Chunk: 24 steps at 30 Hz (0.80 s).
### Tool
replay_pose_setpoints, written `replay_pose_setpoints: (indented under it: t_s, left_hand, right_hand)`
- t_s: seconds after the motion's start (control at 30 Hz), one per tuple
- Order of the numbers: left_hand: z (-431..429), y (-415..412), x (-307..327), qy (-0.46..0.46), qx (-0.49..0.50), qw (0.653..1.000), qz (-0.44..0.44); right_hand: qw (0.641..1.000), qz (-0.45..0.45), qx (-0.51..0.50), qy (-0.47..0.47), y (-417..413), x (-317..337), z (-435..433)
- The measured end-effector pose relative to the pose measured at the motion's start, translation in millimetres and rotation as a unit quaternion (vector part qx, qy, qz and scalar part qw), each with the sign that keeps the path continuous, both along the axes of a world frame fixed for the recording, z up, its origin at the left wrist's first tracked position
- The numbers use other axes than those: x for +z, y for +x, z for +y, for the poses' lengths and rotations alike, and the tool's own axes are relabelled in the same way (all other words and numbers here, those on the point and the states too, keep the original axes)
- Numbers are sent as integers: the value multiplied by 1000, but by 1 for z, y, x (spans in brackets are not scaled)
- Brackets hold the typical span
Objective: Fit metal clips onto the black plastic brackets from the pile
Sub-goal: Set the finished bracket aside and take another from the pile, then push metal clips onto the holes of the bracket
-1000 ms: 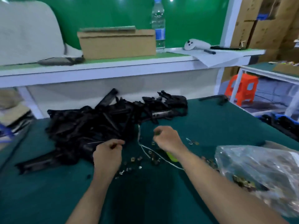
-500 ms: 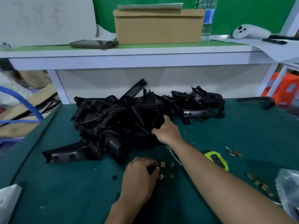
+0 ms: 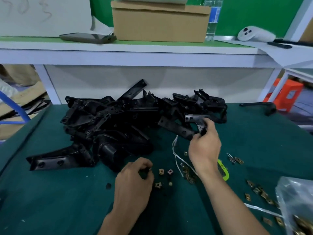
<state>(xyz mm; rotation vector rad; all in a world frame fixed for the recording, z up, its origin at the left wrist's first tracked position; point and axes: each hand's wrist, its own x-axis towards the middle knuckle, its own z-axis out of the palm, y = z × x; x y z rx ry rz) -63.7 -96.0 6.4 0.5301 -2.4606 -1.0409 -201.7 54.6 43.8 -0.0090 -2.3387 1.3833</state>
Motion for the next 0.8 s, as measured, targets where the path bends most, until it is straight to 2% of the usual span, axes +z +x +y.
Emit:
replay_pose_setpoints:
  t_s: [0.07,0.13,0.23,0.3,0.4,0.47,0.53,0.67,0.8]
  left_hand:
    - [3,0,1,-2,-12,1000,13]
    - [6,1,2,30,-9,999,39]
    - [8,2,3,111,22,990,85]
    - [6,3,4,155,26,982,107]
    - [5,5,4,199,-15,974,109]
    - [8,8,5,201,-51,974,89]
    - [11,9,5,209,-73,973,70]
    - [11,10,4,238,-91,964,69]
    - [9,8,3,236,-90,965,70]
  right_hand:
    - [997,70,-17,26,14,-6,20]
    - [995,87,36,27,26,-7,37]
    - [992,-5,128,-16,39,-1,55]
    - [979,-56,198,-7,46,0,62]
    - [926,-147,339,82,56,-1,60]
    - [891,-179,378,178,60,-5,53]
    - [896,-130,357,230,65,-9,47]
    - [899,24,350,261,77,-15,38]
    - [959,99,214,156,85,-20,35]
